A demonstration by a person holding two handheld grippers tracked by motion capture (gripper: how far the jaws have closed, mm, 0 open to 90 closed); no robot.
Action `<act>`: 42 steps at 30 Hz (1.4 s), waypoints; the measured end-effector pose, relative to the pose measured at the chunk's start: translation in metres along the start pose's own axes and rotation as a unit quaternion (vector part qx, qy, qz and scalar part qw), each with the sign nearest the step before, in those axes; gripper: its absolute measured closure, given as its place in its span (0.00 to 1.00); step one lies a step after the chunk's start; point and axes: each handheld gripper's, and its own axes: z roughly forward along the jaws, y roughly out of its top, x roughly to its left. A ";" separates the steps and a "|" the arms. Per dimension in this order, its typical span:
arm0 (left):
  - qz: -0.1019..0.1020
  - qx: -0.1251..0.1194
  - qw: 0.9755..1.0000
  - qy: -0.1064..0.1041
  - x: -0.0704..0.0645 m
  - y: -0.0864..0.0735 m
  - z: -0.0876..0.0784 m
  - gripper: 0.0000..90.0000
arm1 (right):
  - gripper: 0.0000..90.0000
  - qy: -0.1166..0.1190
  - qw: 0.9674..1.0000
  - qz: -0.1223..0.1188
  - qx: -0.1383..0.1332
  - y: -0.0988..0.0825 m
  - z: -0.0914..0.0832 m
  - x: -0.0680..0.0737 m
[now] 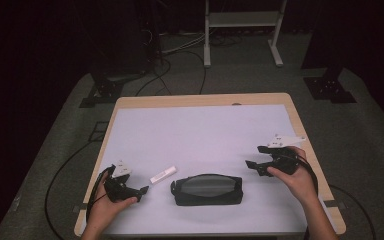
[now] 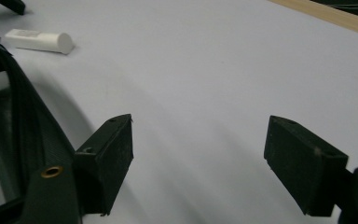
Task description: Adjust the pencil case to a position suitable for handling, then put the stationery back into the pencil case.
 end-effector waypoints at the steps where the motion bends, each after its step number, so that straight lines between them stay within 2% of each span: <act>1: 0.000 0.000 1.000 0.000 0.000 0.000 0.000 0.00 | 0.24 -0.006 1.000 0.006 0.002 -0.002 -0.001 -0.001; 8: 0.000 0.001 1.000 0.000 0.000 0.000 0.000 0.00 | 0.23 -0.035 0.999 0.026 0.009 -0.019 -0.007 -0.009; 9: 0.000 0.001 1.000 0.000 0.000 0.000 0.000 0.00 | 0.23 -0.049 0.998 0.029 0.014 -0.023 -0.008 -0.010; 14: 0.001 0.001 1.000 0.001 0.000 0.000 0.000 0.00 | 0.24 -0.064 0.997 0.040 0.016 -0.033 -0.011 -0.017; 22: 0.000 0.000 1.000 0.000 0.000 0.000 0.000 0.00 | 0.23 -0.101 0.993 0.043 0.047 -0.045 -0.004 -0.024; 30: 0.000 0.000 1.000 0.000 0.000 0.000 0.000 0.00 | 0.22 -0.111 0.990 0.046 0.077 -0.054 0.007 -0.030; 32: 0.000 0.000 1.000 0.000 0.000 0.000 0.000 0.00 | 0.21 -0.114 0.989 0.038 0.085 -0.055 0.009 -0.030; 35: 0.000 0.000 1.000 0.000 0.000 0.000 0.000 0.00 | 0.20 -0.115 0.989 0.039 0.084 -0.056 0.009 -0.030; 40: 0.000 0.000 1.000 0.001 0.000 0.000 0.000 0.00 | 0.17 -0.109 0.989 0.064 0.080 -0.059 0.010 -0.033; 42: 0.000 0.000 1.000 0.001 0.000 0.000 0.000 0.00 | 0.17 -0.110 0.989 0.062 0.075 -0.060 0.009 -0.033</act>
